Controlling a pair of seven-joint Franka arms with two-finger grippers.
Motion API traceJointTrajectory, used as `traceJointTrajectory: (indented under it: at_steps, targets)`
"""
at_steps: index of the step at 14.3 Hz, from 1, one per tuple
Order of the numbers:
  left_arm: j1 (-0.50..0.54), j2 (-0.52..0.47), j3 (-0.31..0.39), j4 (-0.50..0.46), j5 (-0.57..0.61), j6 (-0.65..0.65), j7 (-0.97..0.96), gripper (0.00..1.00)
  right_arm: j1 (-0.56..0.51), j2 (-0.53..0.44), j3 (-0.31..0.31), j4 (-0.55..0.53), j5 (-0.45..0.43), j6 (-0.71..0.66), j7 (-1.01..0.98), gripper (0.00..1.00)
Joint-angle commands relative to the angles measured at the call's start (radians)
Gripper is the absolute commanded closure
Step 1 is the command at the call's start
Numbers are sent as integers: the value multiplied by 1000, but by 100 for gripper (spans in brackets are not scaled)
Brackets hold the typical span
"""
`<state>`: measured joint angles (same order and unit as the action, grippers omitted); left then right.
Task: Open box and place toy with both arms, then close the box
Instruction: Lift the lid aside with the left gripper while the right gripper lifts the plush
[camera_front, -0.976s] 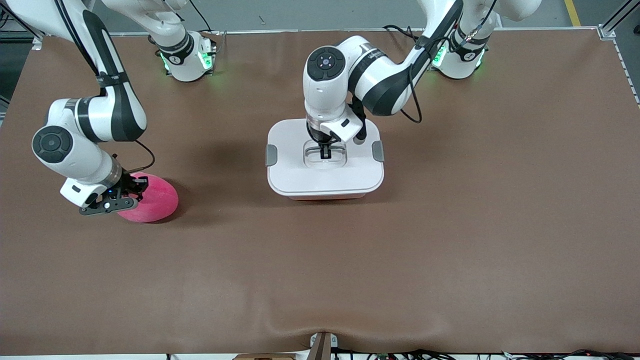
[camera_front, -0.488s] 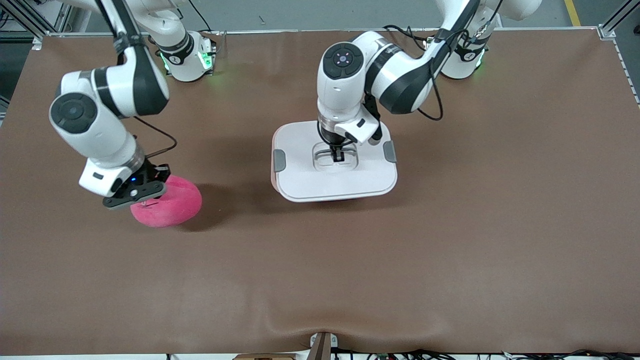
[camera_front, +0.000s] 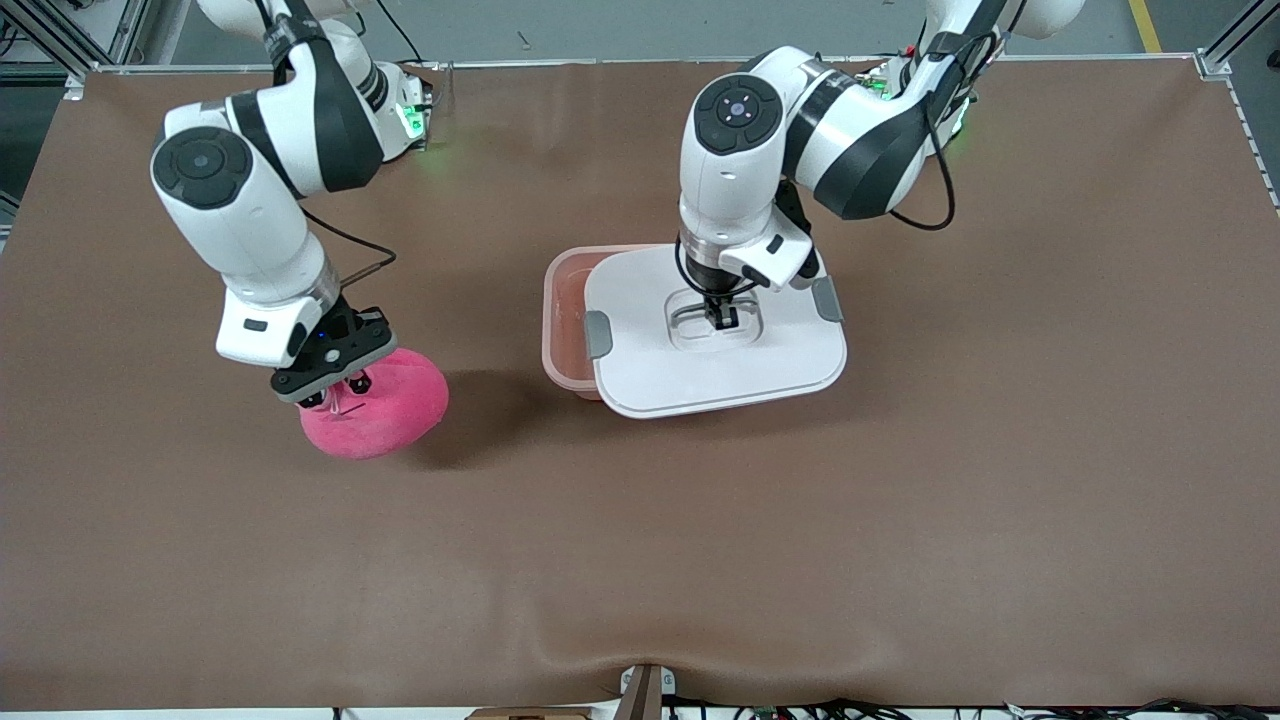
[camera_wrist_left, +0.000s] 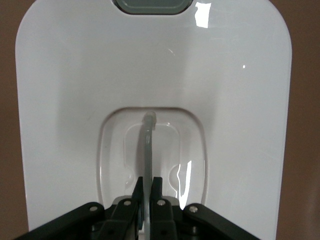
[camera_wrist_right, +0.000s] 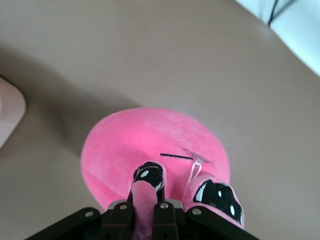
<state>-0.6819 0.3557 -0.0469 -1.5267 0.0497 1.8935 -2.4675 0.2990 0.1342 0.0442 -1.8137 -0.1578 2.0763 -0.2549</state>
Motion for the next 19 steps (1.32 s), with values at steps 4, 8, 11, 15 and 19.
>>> traceJointTrajectory:
  at_steps: [4,8,11,15,19]
  targets:
    - [117,-170,-14,-148,16,-13,177,100,74,-39,8,54,110,-39,-234,100]
    - [195,-225,-16,-190,10,-13,271,100,155,-42,11,79,150,-33,-395,100]
    - [252,-280,-16,-254,2,-13,384,100,280,-59,8,79,147,-30,-474,100]
    - [320,-308,-16,-270,-1,-14,459,100,371,-53,8,73,84,-35,-630,100]
    - [392,-336,-16,-302,-59,-14,576,100,408,-44,8,70,84,-42,-784,100]
